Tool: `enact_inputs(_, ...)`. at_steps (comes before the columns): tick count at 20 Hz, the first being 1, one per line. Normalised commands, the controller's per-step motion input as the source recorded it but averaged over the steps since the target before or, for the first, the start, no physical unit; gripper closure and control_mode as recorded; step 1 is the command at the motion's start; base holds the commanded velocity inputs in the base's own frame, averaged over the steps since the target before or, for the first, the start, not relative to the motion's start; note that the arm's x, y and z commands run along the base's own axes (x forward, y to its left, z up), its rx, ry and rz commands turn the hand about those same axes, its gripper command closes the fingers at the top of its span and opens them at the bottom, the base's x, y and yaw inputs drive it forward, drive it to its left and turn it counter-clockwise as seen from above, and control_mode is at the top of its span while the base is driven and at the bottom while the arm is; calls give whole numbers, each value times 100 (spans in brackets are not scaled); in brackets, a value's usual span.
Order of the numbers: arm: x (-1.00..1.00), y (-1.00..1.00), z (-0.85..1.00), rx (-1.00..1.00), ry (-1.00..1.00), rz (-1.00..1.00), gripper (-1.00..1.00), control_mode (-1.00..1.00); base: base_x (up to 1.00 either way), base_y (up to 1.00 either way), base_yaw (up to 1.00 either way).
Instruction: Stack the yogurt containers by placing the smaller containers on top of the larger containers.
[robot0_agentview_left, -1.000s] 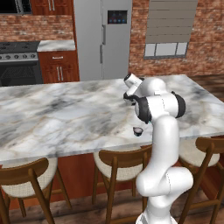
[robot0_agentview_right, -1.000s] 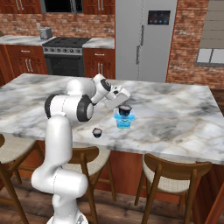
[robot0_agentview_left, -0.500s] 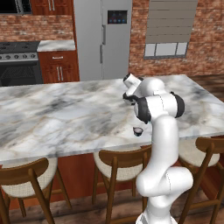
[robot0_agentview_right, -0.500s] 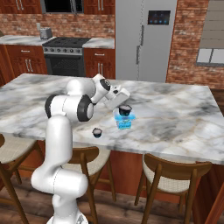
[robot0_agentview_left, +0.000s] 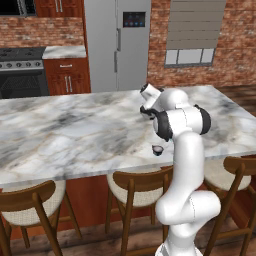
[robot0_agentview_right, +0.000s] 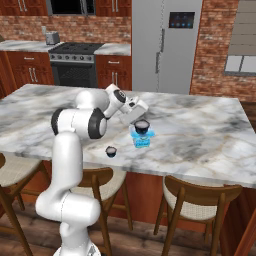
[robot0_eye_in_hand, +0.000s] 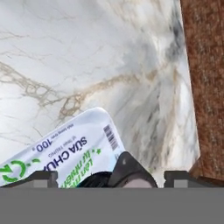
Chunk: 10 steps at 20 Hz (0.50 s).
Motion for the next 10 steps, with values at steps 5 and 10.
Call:
enact_inputs(5, 0, 35, 29, 0, 0, 0, -100, -100, 0, 0, 0)
enact_inputs(10, -9, 36, 27, 1, 0, 0, -100, -100, 0, 0, 0)
